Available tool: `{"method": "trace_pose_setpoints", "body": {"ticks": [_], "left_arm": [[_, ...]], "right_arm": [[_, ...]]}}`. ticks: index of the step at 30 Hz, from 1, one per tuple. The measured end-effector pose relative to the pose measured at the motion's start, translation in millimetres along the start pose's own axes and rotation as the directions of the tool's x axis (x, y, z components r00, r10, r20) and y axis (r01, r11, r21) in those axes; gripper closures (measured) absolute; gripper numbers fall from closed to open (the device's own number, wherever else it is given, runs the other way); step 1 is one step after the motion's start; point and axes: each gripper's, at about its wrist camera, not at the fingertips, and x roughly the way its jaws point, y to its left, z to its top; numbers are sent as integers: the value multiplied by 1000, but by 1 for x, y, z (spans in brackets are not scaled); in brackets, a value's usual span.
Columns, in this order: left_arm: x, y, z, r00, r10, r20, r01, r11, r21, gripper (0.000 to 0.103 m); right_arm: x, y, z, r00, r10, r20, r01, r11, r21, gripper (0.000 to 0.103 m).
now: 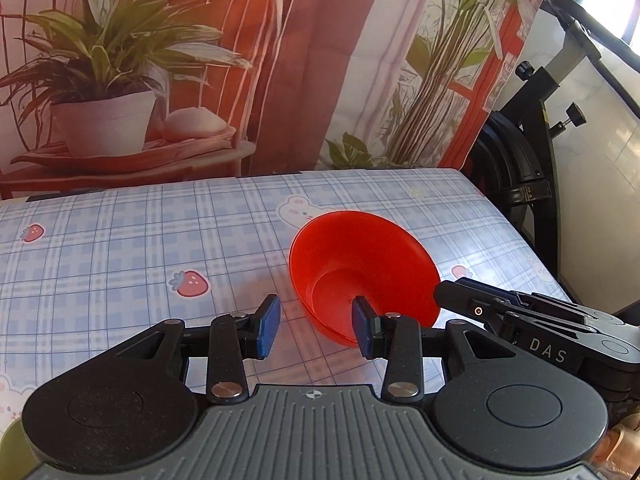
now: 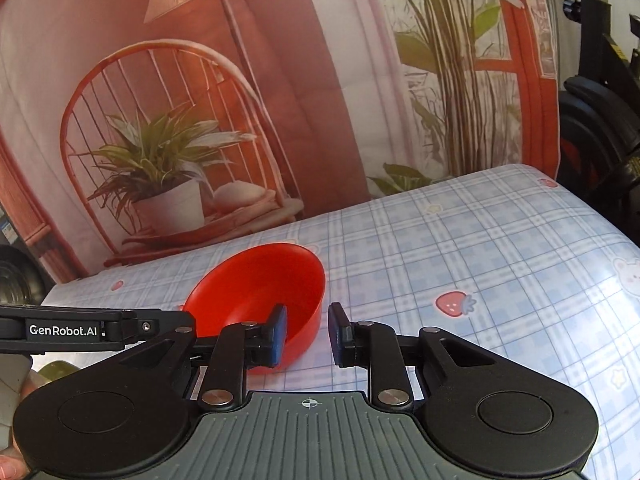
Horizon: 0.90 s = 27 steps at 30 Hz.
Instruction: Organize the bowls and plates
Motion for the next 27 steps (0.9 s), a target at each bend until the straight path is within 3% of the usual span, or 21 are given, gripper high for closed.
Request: {"method": "trace_pose_setpoints", "body": {"ticks": [7,9,15,27], "left_arm": [[14,2,0,1000,-6,-17,6,1000,3,65],[16,1,-2,1000,-19,-21,19,1000,9,82],[12,-2,-4,1000,-10,-12,10,999,43,83],[-33,-12,-10,1000,-19,25,17,997,71,83]], "right_arm": [[15,-2,-1,1000,4,-11,-4,1000,12,81],[16,-1,-2,1000,4,-9,-4,1000,15,84],[10,1,-3,1000,6,1,-6,1000,19,90],[-35,18,-6,998,18,57,-20,999,40,90]]}}
